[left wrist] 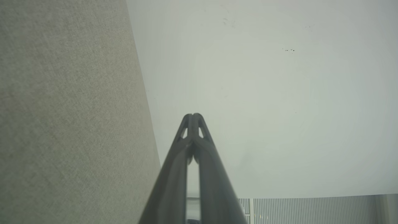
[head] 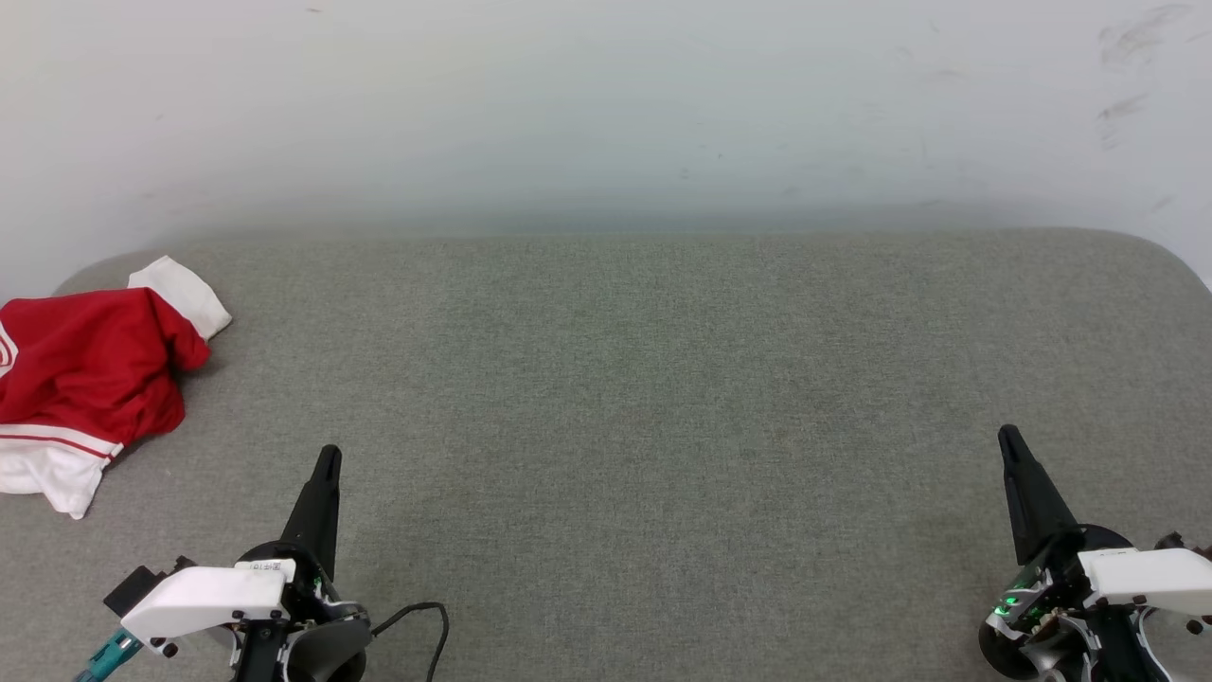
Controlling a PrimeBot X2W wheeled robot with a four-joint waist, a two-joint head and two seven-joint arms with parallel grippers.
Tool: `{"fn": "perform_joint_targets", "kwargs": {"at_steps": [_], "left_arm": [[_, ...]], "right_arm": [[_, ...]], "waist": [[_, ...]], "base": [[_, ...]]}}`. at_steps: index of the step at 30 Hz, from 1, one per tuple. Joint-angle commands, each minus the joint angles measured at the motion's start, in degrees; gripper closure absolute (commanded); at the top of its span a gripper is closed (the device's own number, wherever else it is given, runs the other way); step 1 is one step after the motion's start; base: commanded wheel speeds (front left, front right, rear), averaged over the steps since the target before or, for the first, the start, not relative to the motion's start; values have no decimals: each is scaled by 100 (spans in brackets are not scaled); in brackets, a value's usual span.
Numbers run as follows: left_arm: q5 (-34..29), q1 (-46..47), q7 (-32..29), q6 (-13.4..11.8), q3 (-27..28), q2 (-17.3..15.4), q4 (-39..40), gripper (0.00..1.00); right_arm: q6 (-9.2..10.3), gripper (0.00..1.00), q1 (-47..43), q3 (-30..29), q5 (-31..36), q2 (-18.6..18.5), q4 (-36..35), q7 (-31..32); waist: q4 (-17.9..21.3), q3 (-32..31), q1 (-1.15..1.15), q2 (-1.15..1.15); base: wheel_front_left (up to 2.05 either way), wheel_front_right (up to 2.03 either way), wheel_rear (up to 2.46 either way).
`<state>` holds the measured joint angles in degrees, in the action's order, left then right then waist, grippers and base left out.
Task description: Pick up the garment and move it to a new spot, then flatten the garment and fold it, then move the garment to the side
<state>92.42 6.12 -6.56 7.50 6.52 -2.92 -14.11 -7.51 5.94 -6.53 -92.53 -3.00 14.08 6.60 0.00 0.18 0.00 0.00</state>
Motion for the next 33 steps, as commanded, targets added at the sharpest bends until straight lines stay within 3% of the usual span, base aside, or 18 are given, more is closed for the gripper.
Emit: {"fn": "perform_joint_targets", "kwargs": {"at_steps": [1,29,30,33], "left_arm": [[-2,34,-11,9,11,7,5,100],[-2,34,-11,9,12,7,5,100],[-2,0,5,0,-3,0,0,0],[-6,-56,13,-1,-22,8,-86,0]], "right_arm": [[4,100,69,-1,29,22,6,5],[4,100,69,1,27,22,6,2],[0,0,-1,1,2,0,0,-5],[0,0,-72,8,5,2,87,-11]], "waist": [[0,0,0,0],[0,0,0,0],[0,0,0,0],[0,1,0,0]], "base": [[0,0,0],[0,0,0],[0,0,0],[0,0,0]]}}
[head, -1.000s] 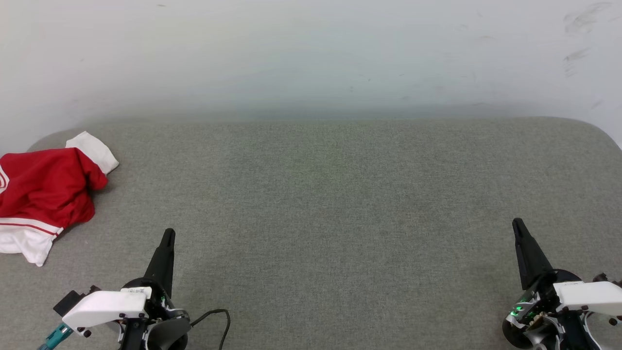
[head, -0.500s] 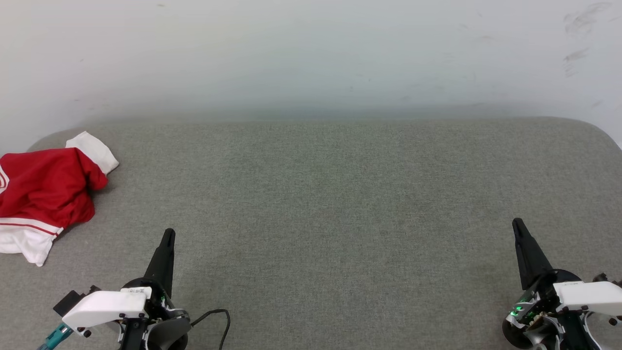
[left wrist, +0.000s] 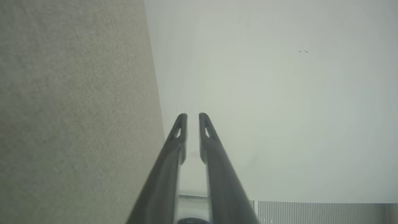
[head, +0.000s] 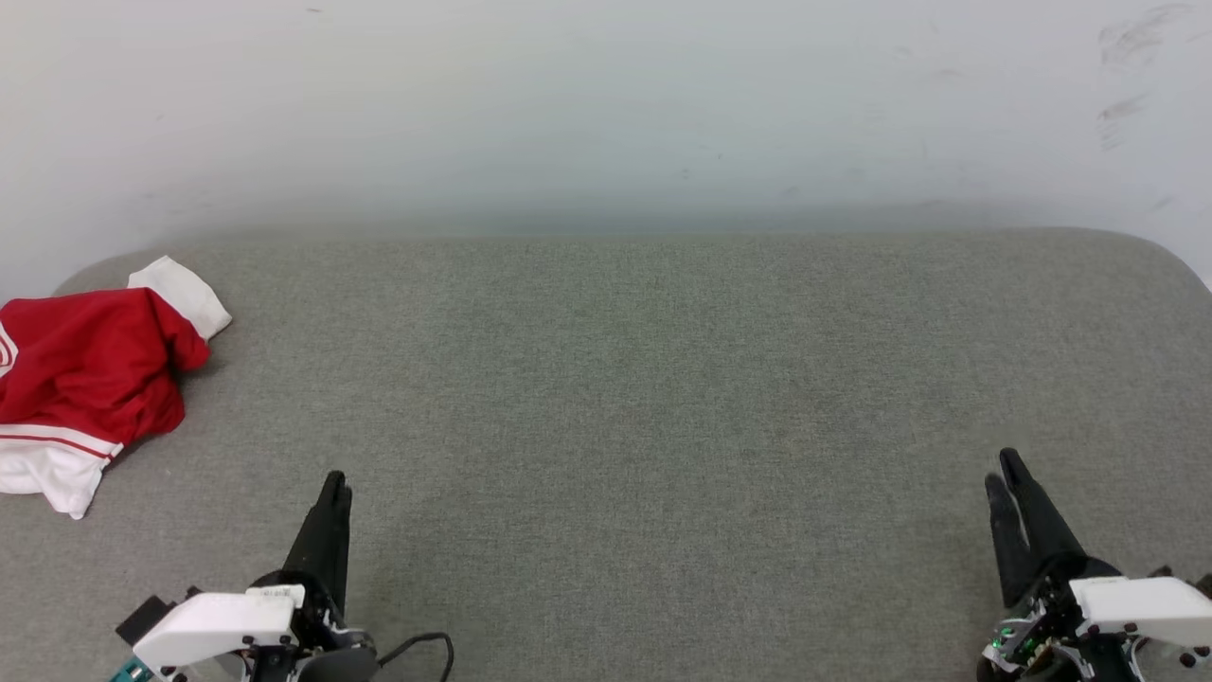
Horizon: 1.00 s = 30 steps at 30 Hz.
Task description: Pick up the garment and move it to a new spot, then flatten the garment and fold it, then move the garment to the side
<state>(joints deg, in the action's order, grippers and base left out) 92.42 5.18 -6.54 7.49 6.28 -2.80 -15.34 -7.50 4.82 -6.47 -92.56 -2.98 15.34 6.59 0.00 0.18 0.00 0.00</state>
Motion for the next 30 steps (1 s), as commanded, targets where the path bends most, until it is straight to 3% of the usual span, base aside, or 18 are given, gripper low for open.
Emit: {"fn": "perform_joint_targets", "kwargs": {"at_steps": [1,7,14,30], "left_arm": [[-6,-19,11,0,-4,3,-13,0],[-173,-43,190,0,-3,2,101,0],[-837,-24,385,-53,124,0,254,0],[-3040,-124,775,-662,-208,-3,915,0]], "right_arm": [[0,0,-20,5,8,1,12,-11],[0,0,-36,46,203,2,-36,-190],[0,0,-46,-16,964,2,-263,-385],[0,0,-129,152,3230,4,-950,-776]], "waist": [[0,1,0,0],[0,7,0,0],[-3,20,0,0],[-19,25,0,0]], "base": [[0,0,0],[0,0,0],[0,0,0],[0,0,0]]}}
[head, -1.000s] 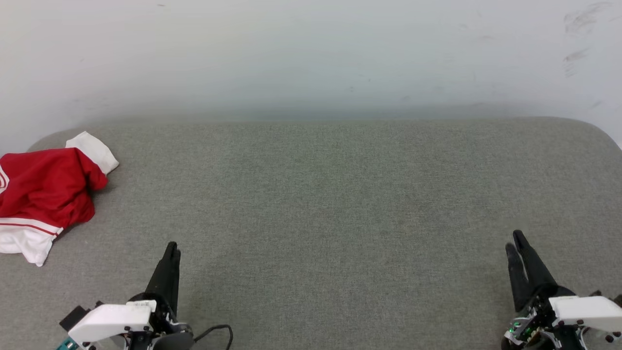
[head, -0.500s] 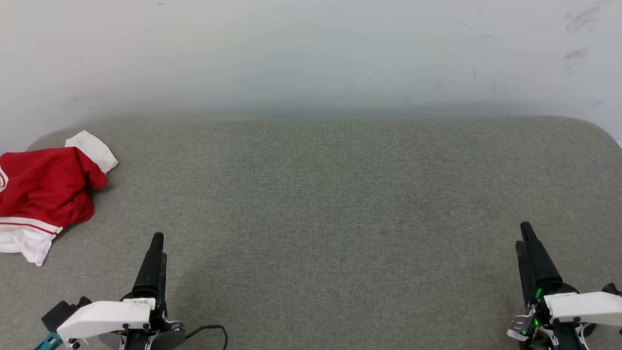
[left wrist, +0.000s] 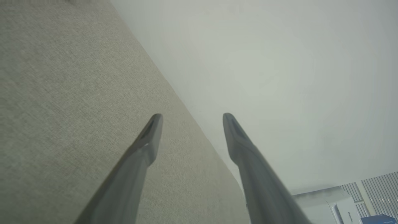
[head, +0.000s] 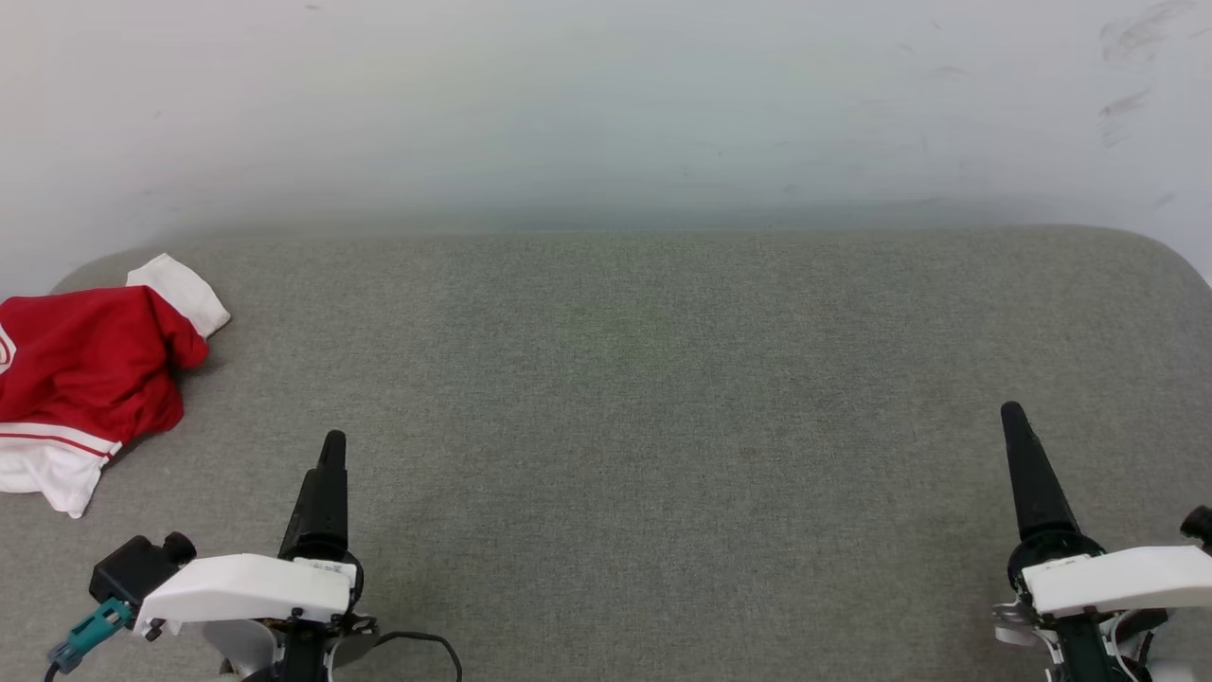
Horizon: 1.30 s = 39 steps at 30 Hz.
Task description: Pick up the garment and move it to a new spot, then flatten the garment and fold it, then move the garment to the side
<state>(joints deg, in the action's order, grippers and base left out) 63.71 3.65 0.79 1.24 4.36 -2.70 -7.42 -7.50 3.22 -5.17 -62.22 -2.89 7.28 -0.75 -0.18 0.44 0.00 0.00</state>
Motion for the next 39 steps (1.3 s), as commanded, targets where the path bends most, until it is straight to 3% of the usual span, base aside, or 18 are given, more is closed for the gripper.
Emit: {"fn": "perform_joint_targets", "kwargs": {"at_steps": [1,13,39], "left_arm": [[-296,18,65,-69,-38,-13,140,0],[-1527,-58,313,-327,-205,-15,198,0],[-3466,-153,765,-611,-467,-38,354,0]], "right_arm": [[0,0,24,42,334,-5,-174,-64],[0,0,-68,211,1722,-4,-264,-314],[0,0,-193,272,3693,-2,-337,-764]], "waist": [[-1,-1,0,0],[-14,4,0,0],[-46,6,0,0]], "base": [[0,0,0],[0,0,0],[0,0,0]]}}
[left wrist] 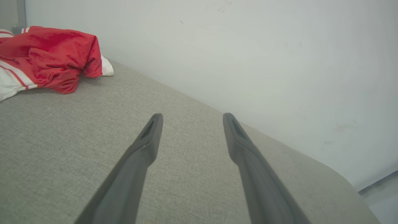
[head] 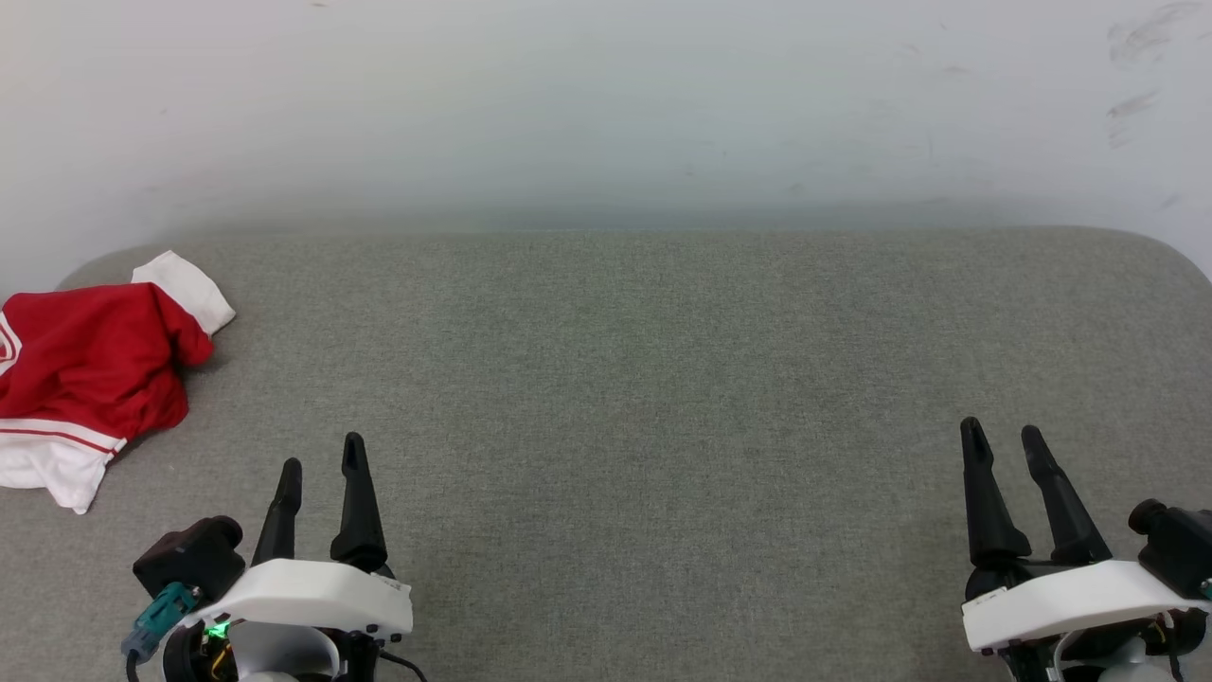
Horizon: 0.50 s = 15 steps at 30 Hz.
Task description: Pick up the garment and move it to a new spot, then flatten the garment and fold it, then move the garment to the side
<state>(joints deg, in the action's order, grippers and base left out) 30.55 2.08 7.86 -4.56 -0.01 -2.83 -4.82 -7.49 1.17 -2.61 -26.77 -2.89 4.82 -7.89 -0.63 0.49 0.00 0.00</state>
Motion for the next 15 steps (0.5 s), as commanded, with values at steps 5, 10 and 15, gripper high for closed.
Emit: {"fn": "perform_joint_targets", "kwargs": {"at_steps": [5,10,15], "left_arm": [[-466,-15,128,-68,-80,-29,118,0],[-748,-18,204,-103,-114,-30,131,0],[-967,-28,259,-102,-148,-30,114,0]], "right_arm": [[-1,0,-7,42,471,-1,-135,-129],[0,0,-21,61,783,-1,-171,-198],[0,0,-35,78,1005,0,-197,-249]], "waist": [[-1,5,0,0],[-5,11,0,0],[-6,14,0,0]], "base": [[0,0,0],[0,0,0],[0,0,0]]}}
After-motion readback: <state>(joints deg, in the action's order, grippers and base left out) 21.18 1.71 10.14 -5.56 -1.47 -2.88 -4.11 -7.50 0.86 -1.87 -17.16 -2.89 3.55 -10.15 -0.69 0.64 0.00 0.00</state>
